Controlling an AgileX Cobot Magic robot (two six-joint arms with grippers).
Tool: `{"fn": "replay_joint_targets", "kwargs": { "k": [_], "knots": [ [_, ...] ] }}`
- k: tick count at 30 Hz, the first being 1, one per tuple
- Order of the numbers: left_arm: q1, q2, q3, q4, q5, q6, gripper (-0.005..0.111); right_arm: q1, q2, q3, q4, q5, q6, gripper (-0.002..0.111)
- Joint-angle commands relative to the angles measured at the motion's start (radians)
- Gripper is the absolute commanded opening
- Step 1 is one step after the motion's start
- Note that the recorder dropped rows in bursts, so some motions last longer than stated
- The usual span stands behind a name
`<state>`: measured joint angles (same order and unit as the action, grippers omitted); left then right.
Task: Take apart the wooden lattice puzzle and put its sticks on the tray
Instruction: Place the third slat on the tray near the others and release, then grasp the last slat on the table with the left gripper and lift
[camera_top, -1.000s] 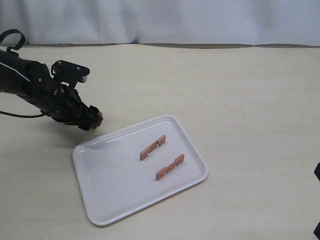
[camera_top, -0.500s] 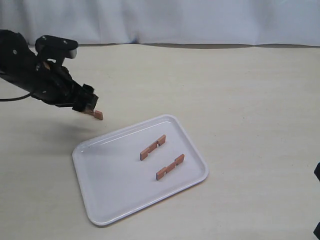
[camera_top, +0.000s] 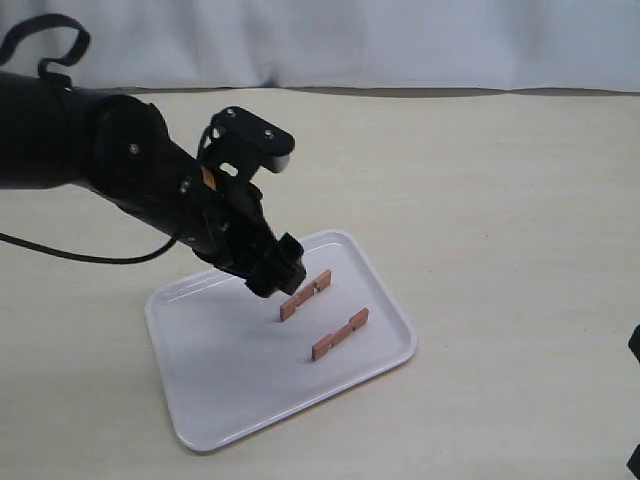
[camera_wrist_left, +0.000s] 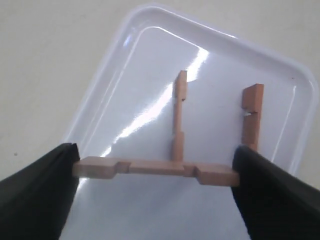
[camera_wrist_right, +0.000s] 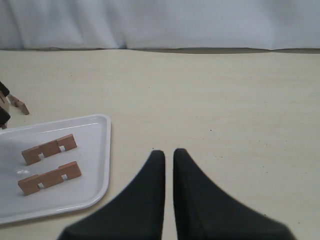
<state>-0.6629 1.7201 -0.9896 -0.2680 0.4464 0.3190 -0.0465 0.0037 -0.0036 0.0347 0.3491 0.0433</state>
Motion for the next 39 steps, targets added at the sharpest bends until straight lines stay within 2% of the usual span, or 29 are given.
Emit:
{"fn": "replay_joint_targets", "kwargs": {
  "k": [1, 8, 10, 12, 19, 21, 24, 28, 32, 37, 39],
  "knots": [
    [-0.024, 0.041, -0.001, -0.006, -0.050, 0.001, 0.000, 0.002, -0.004, 0.004, 0.002, -0.004, -0.006, 0.006],
    [-0.022, 0.141, -0.001, 0.002, -0.062, -0.002, 0.000, 0.002, -0.004, 0.004, 0.002, -0.004, -0.006, 0.006],
    [-0.022, 0.166, -0.001, 0.002, -0.068, -0.002, 0.006, 0.002, -0.004, 0.004, 0.002, -0.004, -0.006, 0.006],
    [-0.022, 0.175, -0.001, 0.002, -0.082, -0.002, 0.019, 0.002, -0.004, 0.004, 0.002, -0.004, -0.006, 0.006],
    [-0.022, 0.172, -0.001, 0.002, -0.137, -0.004, 0.079, 0.002, -0.004, 0.004, 0.002, -0.004, -0.006, 0.006],
    [-0.022, 0.156, -0.001, 0.002, -0.146, -0.004, 0.083, 0.002, -0.004, 0.004, 0.002, -0.004, -0.006, 0.006],
    [-0.022, 0.115, -0.001, 0.002, -0.140, -0.004, 0.083, 0.002, -0.004, 0.004, 0.002, -0.004, -0.006, 0.006],
    [-0.015, 0.016, -0.001, 0.076, -0.135, -0.006, 0.082, 0.002, -0.004, 0.004, 0.002, -0.004, -0.006, 0.006],
    [0.062, -0.100, -0.001, 0.074, -0.175, -0.047, 0.082, 0.002, -0.004, 0.004, 0.002, -0.004, -0.006, 0.006],
    [0.275, -0.087, -0.001, 0.073, -0.155, -0.047, 0.082, 0.002, -0.004, 0.004, 0.002, -0.004, -0.006, 0.006],
    [0.320, -0.046, -0.001, 0.073, -0.143, -0.047, 0.083, 0.002, -0.004, 0.004, 0.002, -0.004, -0.006, 0.006]
  ]
}}
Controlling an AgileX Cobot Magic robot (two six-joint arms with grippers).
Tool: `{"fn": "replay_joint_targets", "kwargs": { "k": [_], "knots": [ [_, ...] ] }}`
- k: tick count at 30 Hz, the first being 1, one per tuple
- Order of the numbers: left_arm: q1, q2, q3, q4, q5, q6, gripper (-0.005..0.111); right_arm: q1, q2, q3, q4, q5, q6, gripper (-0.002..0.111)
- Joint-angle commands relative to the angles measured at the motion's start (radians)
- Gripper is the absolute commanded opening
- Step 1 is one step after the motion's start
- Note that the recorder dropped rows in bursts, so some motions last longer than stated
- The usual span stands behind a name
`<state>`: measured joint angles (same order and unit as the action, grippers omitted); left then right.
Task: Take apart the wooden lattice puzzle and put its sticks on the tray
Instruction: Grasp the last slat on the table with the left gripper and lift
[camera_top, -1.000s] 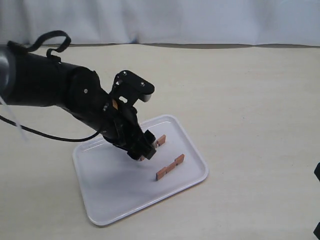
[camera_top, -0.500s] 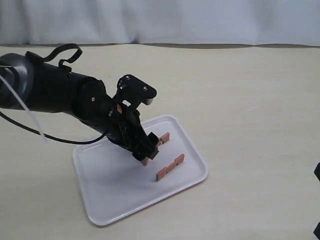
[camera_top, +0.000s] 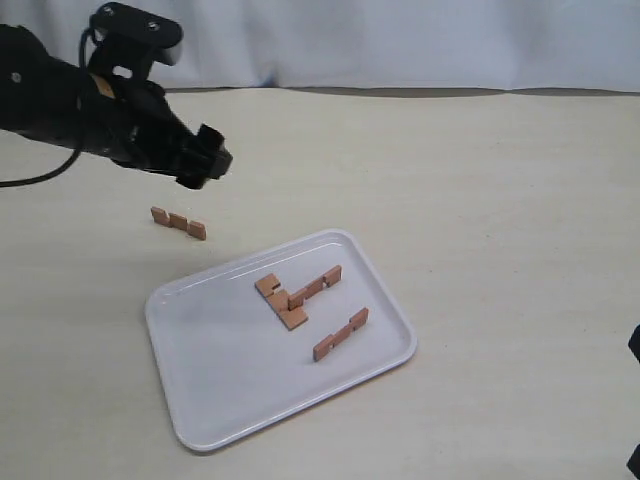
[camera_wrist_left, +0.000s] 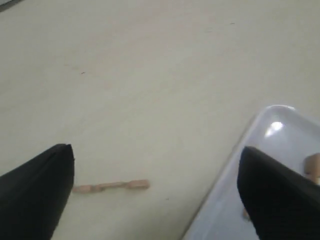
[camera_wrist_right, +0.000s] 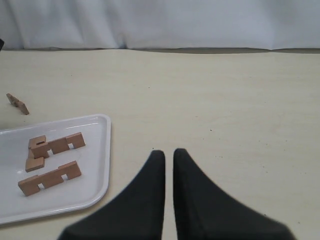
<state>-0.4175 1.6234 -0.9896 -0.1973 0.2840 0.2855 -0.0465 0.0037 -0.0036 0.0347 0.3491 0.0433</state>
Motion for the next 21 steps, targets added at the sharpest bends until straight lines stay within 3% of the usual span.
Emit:
{"fn": "replay_joint_targets", "kwargs": {
  "k": [1, 3, 5, 12, 21],
  "knots": [
    [0.083, 0.067, -0.001, 0.002, 0.020, -0.011, 0.083, 0.002, -0.004, 0.004, 0.002, -0.004, -0.006, 0.006],
    [0.083, 0.125, -0.001, 0.002, -0.014, 0.003, 0.095, 0.002, -0.004, 0.004, 0.002, -0.004, -0.006, 0.006],
    [0.083, 0.172, -0.001, 0.006, -0.046, 0.008, 0.101, 0.002, -0.004, 0.004, 0.002, -0.004, -0.006, 0.006],
    [0.093, 0.242, -0.001, 0.032, -0.132, 0.039, 0.101, 0.002, -0.004, 0.004, 0.002, -0.004, -0.006, 0.006],
    [0.093, 0.244, -0.001, 0.030, -0.141, 0.027, 0.101, 0.002, -0.004, 0.004, 0.002, -0.004, -0.006, 0.006]
  ]
}}
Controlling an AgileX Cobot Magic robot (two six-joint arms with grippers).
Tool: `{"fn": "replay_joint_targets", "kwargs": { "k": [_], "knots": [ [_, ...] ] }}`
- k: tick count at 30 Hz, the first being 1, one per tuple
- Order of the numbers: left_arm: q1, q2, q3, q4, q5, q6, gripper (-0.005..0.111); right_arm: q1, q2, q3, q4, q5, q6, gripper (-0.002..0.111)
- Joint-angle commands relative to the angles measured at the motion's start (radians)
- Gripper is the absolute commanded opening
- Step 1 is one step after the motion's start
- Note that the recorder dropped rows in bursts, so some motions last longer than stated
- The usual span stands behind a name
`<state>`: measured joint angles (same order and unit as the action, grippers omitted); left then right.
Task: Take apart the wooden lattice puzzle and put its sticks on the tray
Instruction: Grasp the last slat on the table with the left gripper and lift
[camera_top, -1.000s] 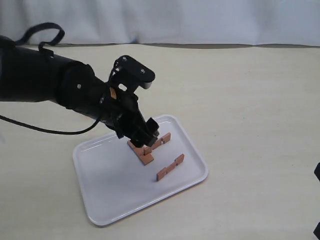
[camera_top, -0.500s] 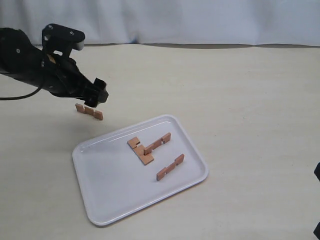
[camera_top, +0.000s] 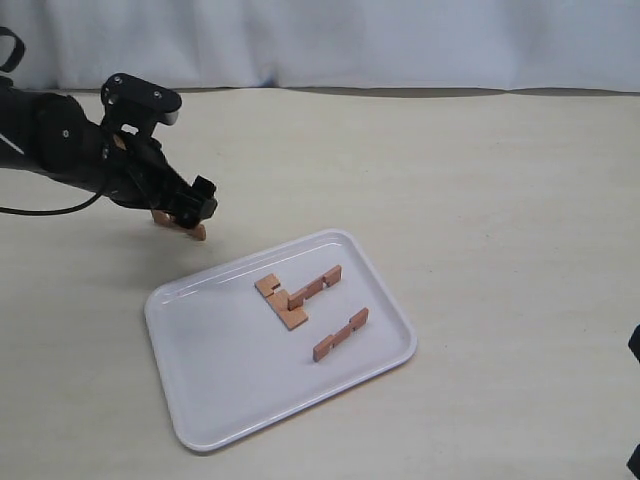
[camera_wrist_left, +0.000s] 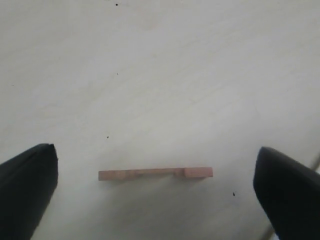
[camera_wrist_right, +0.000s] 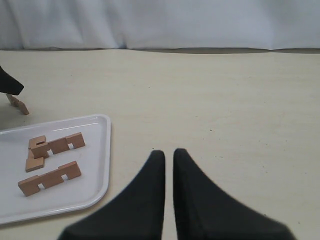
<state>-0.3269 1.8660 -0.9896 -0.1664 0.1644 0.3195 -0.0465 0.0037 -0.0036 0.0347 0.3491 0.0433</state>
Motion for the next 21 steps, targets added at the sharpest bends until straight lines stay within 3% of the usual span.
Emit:
{"fn": "replay_joint_targets", "kwargs": {
  "k": [1, 21],
  "knots": [
    [0.002, 0.001, -0.001, -0.002, -0.017, -0.009, 0.101, 0.002, -0.004, 0.004, 0.002, -0.004, -0.006, 0.006],
    [0.002, 0.042, -0.001, -0.006, -0.011, -0.042, 0.101, 0.002, -0.004, 0.004, 0.002, -0.004, -0.006, 0.006]
  ]
}}
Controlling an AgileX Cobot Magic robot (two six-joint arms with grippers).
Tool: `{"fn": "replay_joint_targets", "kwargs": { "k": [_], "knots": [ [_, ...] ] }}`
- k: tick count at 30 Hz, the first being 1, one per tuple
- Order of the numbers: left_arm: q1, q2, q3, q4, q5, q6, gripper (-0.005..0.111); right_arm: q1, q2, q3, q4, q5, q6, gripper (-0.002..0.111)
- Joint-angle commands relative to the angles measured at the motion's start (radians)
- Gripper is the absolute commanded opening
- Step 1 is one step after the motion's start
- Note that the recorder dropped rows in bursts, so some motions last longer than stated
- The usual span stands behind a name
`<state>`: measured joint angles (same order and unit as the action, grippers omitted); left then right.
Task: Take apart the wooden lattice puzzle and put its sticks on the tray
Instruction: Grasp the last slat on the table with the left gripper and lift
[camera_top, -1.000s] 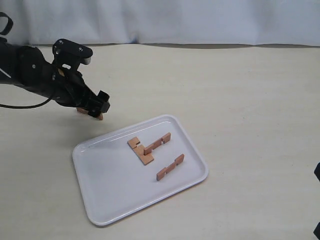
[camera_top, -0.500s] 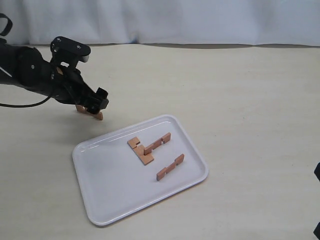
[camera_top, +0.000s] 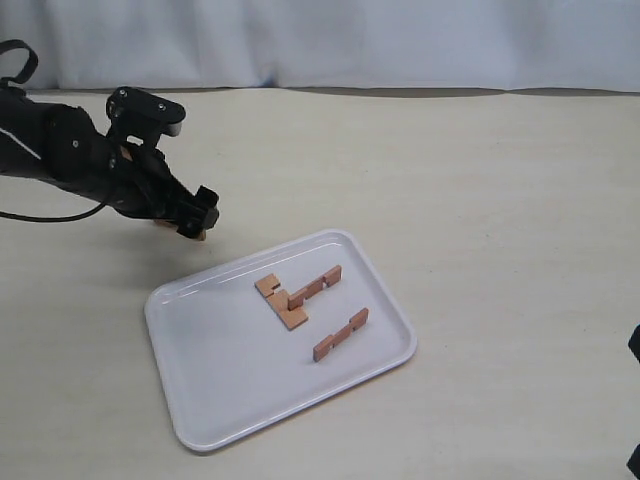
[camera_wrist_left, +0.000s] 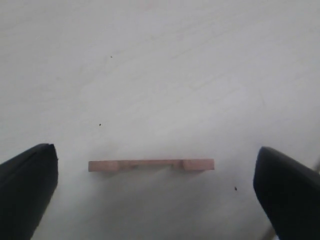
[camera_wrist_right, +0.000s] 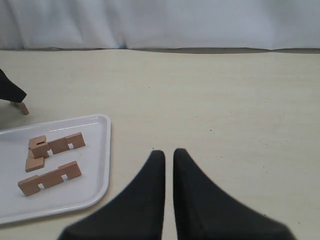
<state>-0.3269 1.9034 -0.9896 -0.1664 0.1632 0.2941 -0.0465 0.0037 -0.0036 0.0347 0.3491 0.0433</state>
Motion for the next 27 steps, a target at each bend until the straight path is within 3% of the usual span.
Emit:
{"fn": "replay_joint_targets", "kwargs": {
  "k": [1, 27],
  "knots": [
    [0.002, 0.012, -0.001, -0.006, -0.007, -0.025, 0.101, 0.002, -0.004, 0.004, 0.002, -0.004, -0.006, 0.006],
    [0.002, 0.081, -0.001, -0.006, -0.094, -0.090, 0.101, 0.002, -0.004, 0.004, 0.002, -0.004, -0.006, 0.006]
  ]
}}
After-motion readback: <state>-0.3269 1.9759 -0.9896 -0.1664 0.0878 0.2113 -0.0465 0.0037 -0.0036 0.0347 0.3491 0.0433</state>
